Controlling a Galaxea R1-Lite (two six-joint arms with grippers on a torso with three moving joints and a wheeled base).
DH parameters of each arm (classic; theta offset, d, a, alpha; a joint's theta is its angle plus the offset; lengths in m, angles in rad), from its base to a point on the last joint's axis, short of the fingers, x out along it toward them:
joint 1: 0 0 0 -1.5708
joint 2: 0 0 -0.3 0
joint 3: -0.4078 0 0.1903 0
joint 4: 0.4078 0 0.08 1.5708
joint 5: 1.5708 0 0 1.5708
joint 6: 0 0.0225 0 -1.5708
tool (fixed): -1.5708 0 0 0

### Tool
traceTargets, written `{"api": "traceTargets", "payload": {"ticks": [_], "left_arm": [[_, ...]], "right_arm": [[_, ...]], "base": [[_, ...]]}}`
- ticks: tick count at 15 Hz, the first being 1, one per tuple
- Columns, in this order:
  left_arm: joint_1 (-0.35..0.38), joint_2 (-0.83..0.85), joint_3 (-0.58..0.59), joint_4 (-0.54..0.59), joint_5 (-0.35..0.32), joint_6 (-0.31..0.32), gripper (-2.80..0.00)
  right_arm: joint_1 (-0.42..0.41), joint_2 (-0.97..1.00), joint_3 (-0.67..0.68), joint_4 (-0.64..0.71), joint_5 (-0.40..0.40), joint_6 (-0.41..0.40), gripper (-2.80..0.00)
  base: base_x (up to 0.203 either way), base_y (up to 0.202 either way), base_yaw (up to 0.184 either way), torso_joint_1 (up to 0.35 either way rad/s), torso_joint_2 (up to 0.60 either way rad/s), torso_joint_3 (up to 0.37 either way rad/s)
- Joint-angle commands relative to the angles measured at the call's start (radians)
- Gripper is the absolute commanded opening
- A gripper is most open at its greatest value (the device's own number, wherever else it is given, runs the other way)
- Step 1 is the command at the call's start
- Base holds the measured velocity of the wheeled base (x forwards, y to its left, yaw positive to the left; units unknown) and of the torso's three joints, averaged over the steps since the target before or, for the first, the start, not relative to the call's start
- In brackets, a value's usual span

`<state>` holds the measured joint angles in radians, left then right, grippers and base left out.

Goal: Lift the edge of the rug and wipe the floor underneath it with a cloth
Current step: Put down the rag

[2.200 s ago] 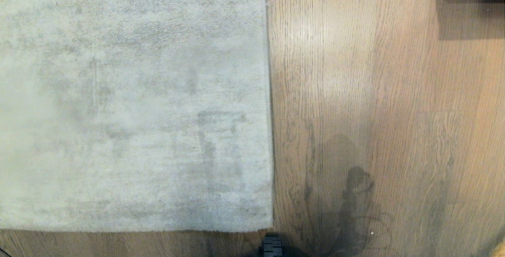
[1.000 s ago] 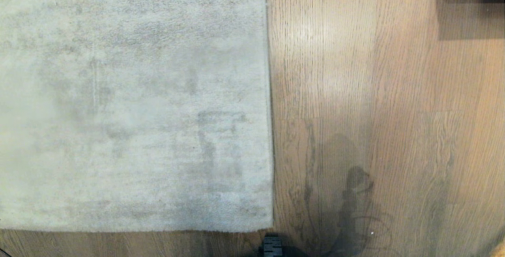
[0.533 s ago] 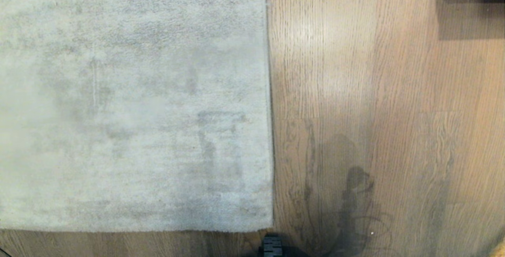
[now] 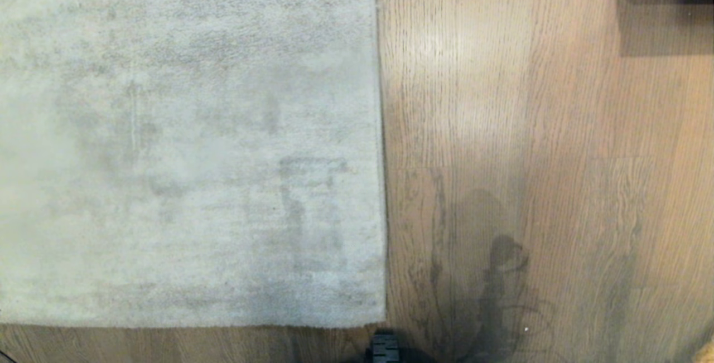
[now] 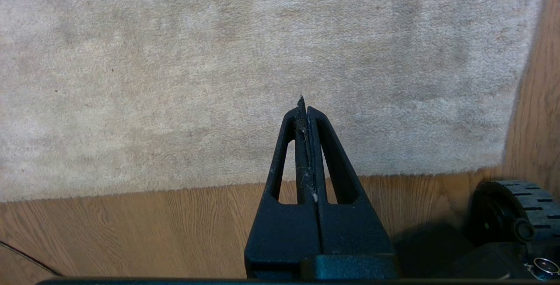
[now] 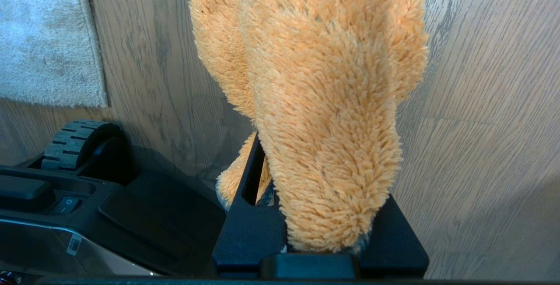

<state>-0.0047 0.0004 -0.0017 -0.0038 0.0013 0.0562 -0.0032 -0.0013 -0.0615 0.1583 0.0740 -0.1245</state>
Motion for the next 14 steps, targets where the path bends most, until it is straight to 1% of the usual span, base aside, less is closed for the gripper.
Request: {"api": "traceTargets", "payload": {"ticks": [1,14], "left_arm": [[0.000,0.000,0.000,-0.001,0.000,-0.001,-2.80],[0.000,0.000,0.000,-0.001,0.000,-0.001,-2.80]], "right_arm": [[0.000,0.001,0.000,0.001,0.001,-0.001,-2.80],[0.000,0.001,0.000,0.001,0.001,-0.001,-2.80]], "base": [[0.000,0.000,0.000,0.000,0.00,0.000],[0.000,0.000,0.000,0.000,0.00,0.000]]}}
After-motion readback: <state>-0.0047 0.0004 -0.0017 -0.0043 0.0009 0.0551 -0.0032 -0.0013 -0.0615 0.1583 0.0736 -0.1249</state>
